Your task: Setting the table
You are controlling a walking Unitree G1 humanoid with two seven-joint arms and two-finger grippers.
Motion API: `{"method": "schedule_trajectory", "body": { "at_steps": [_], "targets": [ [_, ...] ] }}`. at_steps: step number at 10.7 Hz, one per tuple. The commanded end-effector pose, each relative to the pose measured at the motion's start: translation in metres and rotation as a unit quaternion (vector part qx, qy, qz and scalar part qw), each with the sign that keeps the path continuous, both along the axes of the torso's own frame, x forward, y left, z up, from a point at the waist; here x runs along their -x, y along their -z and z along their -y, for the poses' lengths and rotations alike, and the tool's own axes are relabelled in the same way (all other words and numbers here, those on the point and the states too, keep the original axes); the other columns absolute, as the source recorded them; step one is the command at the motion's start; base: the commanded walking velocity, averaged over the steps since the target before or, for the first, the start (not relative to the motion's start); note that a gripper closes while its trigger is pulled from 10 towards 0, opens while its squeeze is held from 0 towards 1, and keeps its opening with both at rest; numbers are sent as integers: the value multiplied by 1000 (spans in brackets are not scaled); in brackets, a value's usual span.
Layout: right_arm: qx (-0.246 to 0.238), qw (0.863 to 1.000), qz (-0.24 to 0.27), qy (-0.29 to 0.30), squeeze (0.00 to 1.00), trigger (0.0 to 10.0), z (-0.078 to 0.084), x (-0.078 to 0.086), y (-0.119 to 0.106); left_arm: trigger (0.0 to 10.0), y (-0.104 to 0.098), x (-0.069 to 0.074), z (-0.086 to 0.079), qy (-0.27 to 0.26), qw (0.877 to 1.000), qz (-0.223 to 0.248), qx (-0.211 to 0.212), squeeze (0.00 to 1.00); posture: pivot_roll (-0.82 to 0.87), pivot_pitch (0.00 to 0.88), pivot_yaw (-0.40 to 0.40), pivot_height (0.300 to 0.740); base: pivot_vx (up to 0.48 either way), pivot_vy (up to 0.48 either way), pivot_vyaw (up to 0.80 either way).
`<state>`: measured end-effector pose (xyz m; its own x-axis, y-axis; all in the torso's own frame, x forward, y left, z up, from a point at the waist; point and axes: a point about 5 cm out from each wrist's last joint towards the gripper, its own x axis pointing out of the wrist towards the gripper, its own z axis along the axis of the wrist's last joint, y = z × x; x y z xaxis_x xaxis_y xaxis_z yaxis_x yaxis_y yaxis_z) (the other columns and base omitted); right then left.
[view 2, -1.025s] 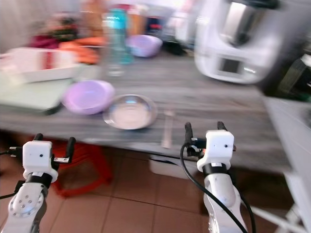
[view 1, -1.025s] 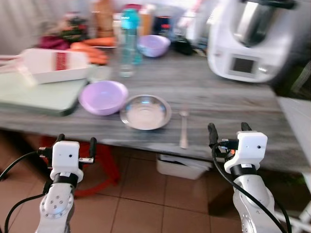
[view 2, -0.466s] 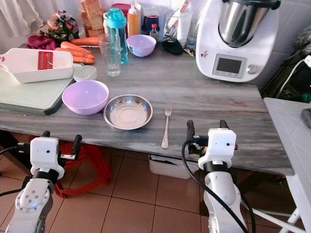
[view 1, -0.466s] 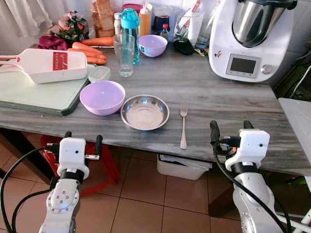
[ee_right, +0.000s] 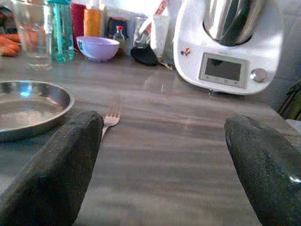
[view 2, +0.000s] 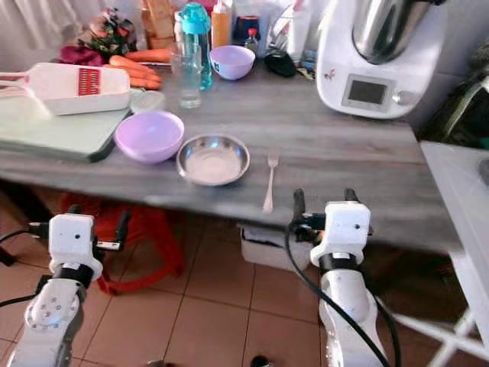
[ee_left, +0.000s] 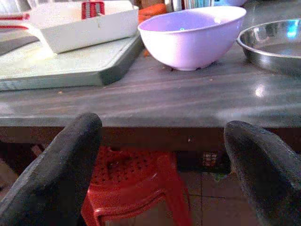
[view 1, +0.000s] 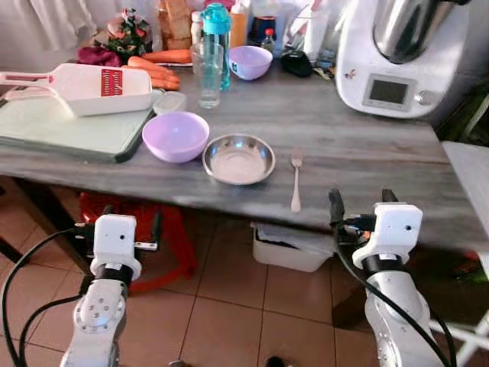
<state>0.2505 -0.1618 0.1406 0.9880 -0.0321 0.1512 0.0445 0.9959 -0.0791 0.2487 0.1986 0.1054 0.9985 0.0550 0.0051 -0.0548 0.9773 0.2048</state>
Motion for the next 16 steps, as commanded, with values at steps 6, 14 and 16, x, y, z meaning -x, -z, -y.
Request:
{"method": "schedule_trajectory", "body": {
  "at_steps": [6,14,16],
  "targets": [
    [3,1000,7,12,275,10000,6,-8,-4,10000,1,-4,1,-2,1000,-4,1,0,103,50,-28,740,-300,0,0],
    [11,999,19,40,0,10000,21,-18,-11,10000,-4,-8,17,62,997,8,47,0,95,68,-25,740,0,0,0],
    [9,999,22,39,0,10000,20,-21,-13,10000,-3,-7,17,61,997,5,50,0,95,69,-26,740,0,0,0]
  ]
}}
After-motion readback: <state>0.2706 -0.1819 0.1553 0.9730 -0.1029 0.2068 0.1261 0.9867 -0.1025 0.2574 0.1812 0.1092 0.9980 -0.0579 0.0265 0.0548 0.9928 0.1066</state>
